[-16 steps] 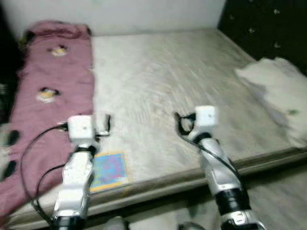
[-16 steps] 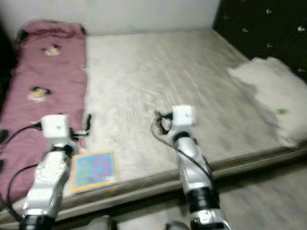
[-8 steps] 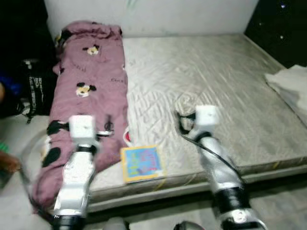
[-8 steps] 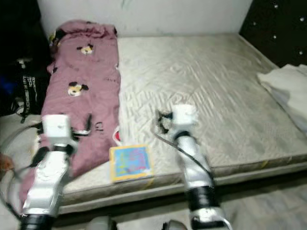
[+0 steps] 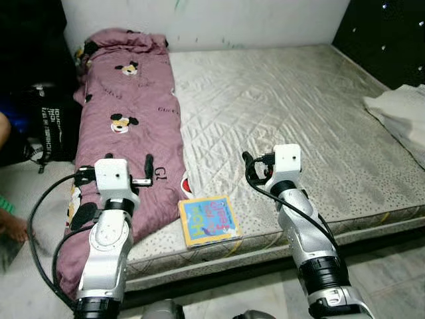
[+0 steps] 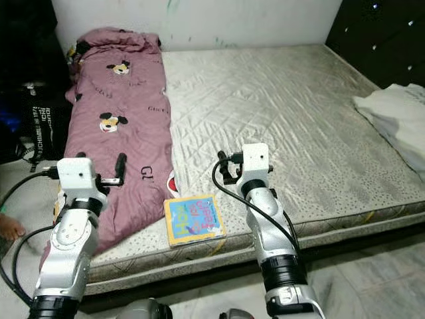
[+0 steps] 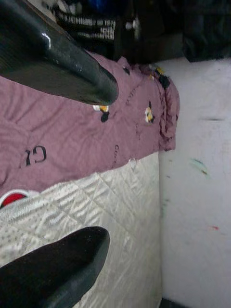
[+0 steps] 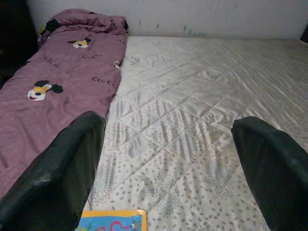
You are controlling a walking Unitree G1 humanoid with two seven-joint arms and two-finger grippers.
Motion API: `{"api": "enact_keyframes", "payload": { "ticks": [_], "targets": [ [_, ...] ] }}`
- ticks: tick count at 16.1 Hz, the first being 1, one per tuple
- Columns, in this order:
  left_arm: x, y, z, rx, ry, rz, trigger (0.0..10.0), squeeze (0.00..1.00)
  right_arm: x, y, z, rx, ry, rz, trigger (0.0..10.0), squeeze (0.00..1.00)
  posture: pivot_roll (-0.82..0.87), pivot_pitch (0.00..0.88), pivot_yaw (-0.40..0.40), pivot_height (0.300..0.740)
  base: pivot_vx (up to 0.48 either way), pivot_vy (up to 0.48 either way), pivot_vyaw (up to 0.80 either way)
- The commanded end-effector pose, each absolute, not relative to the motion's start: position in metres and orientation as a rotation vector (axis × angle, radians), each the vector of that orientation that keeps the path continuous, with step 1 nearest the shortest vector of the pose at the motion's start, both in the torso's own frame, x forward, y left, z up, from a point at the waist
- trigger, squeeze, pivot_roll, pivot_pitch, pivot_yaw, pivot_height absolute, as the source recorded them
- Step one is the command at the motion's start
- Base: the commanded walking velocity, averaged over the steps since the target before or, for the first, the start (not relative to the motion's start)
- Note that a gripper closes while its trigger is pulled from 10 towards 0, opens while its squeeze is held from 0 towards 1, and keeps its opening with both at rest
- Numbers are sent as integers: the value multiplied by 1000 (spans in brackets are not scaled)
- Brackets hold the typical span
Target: Clean up the room
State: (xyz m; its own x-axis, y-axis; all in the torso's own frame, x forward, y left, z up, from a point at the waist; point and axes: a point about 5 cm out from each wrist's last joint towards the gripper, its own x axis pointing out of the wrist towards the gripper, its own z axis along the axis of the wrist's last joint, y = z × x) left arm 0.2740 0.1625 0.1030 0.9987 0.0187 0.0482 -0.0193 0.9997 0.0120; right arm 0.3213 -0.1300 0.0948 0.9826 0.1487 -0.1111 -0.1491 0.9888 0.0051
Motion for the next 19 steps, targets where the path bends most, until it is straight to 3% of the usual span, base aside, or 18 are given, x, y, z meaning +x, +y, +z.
{"api": "enact_keyframes", "payload": {
  "ticks": [1,7,10,12,19],
  "targets": [
    [276,161,105,45,-75,-9,10000,0,325,-130,99,-9,97,153,10000,0,64,0,-7,740,0,0,0],
    [282,166,109,18,-77,58,10000,0,322,-132,98,-15,91,142,10000,0,52,0,1,740,0,0,0],
    [280,164,104,20,-63,60,10000,0,321,-129,99,-23,88,156,10000,0,54,0,-15,740,0,0,800],
    [275,161,102,0,-56,66,10000,0,314,-131,93,-11,112,156,10000,0,51,7,-25,740,0,0,0],
    [250,160,95,23,0,50,10000,0,283,-136,86,84,135,123,10000,0,42,151,-8,740,0,0,0]
  ]
}}
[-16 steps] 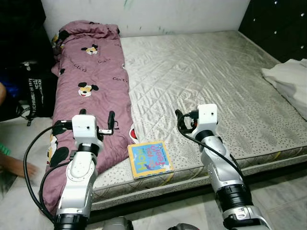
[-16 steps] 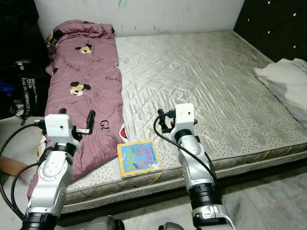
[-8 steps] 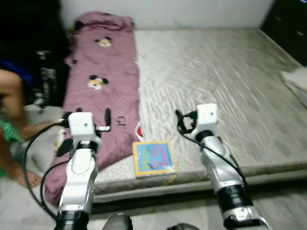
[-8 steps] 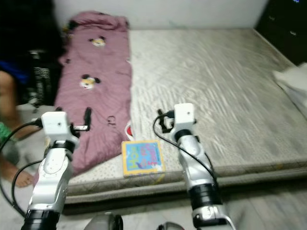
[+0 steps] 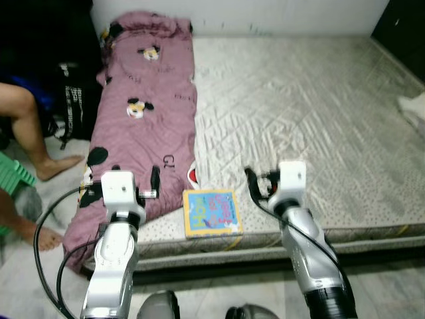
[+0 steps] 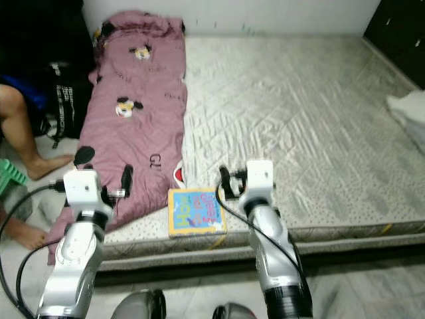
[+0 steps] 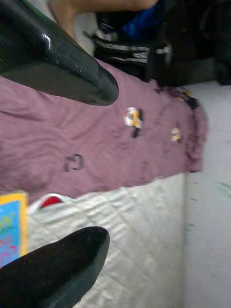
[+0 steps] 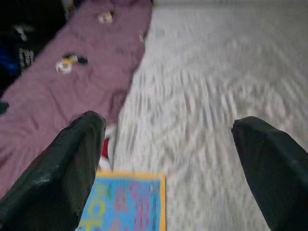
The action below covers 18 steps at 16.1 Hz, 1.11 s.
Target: Clean up the room
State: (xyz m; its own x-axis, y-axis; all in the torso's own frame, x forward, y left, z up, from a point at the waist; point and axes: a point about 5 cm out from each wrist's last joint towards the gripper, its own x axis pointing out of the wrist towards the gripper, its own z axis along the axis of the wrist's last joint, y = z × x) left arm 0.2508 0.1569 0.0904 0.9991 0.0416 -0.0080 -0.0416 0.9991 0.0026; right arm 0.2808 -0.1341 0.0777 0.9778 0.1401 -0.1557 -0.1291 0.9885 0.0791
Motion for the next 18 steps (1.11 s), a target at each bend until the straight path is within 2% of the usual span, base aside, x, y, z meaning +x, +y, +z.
{"api": "enact_keyframes", "payload": {
  "ticks": [1,7,11,18],
  "targets": [
    [251,162,97,25,-12,44,10000,0,280,-135,89,96,120,119,10000,0,44,158,-3,740,0,0,0],
    [245,175,95,18,26,39,10000,0,272,-130,100,103,83,124,10000,0,63,169,7,740,0,0,0],
    [236,189,92,41,49,61,10000,0,260,-140,107,46,55,61,10000,0,69,165,7,740,0,0,0],
    [242,182,89,35,62,18,10000,0,260,-145,96,64,101,30,10000,0,55,148,11,740,0,0,0]
  ]
}}
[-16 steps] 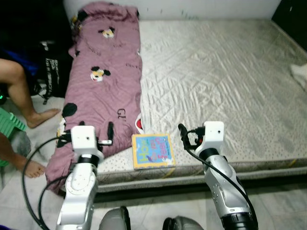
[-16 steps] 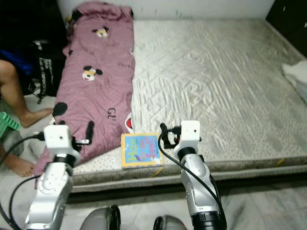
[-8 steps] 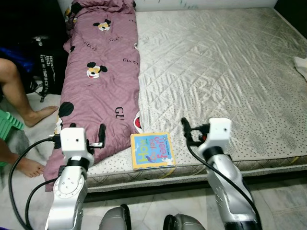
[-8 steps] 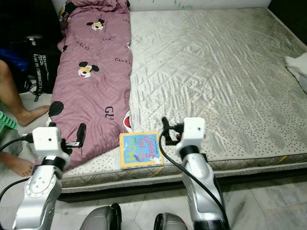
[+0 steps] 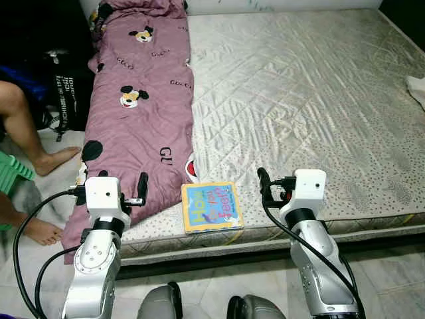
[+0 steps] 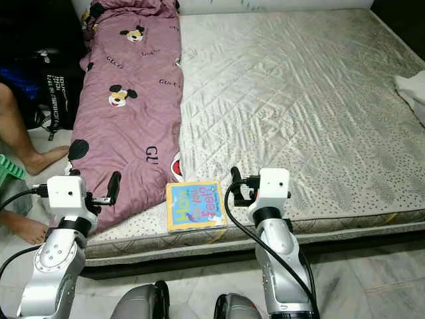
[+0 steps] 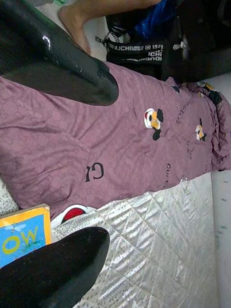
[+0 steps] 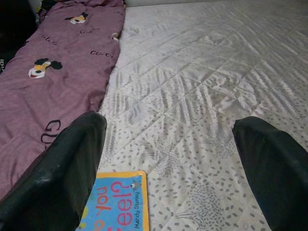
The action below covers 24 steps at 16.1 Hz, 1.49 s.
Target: Clean up the room
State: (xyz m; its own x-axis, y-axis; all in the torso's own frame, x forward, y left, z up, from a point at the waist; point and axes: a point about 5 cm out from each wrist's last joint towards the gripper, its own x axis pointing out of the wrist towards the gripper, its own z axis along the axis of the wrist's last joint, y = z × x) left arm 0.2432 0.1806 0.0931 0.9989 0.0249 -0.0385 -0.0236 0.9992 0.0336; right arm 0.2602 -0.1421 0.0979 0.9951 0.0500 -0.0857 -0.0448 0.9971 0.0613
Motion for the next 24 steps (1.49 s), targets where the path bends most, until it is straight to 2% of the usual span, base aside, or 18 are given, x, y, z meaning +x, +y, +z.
{"api": "enact_keyframes", "payload": {
  "ticks": [1,12,18,24],
  "targets": [
    [242,182,89,34,62,18,10000,0,260,-145,96,63,101,30,10000,0,55,148,11,740,0,0,0],
    [248,179,89,21,61,12,10000,0,265,-146,98,58,94,43,10000,0,44,144,6,740,0,0,0],
    [248,179,89,21,61,13,10000,0,265,-145,98,59,95,46,10000,0,44,147,10,679,0,0,0],
    [250,177,89,21,61,9,10000,0,264,-146,97,59,101,50,10000,0,40,153,8,679,0,0,0]
  ]
}}
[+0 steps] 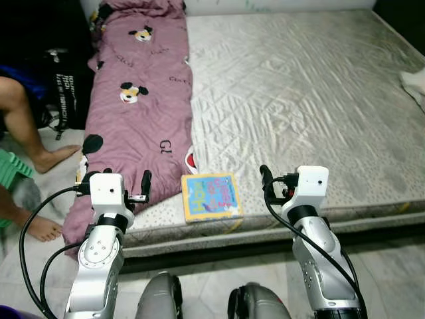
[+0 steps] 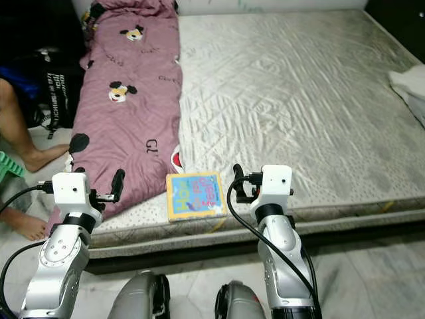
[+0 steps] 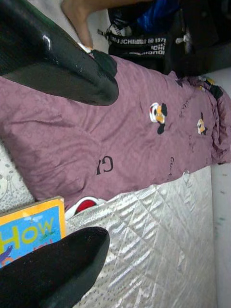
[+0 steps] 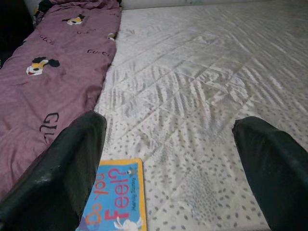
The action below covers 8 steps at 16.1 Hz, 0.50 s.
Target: Clean up the room
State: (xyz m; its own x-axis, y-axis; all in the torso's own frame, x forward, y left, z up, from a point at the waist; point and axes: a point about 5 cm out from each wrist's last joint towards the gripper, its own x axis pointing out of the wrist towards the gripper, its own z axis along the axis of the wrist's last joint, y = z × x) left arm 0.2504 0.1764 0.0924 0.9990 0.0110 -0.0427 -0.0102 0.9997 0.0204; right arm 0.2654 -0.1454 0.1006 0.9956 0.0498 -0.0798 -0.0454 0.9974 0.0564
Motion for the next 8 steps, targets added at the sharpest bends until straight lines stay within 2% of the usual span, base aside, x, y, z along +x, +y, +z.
{"api": "enact_keyframes", "payload": {
  "ticks": [1,5,8],
  "targets": [
    [250,176,90,22,56,11,10000,0,265,-145,97,57,101,54,10000,0,40,153,8,679,0,0,0],
    [252,176,91,27,51,15,10000,0,265,-145,97,53,105,61,10000,0,39,152,7,679,0,0,0],
    [252,177,91,29,51,18,10000,0,265,-144,96,52,111,66,10000,0,42,149,9,654,0,0,0]
  ]
}}
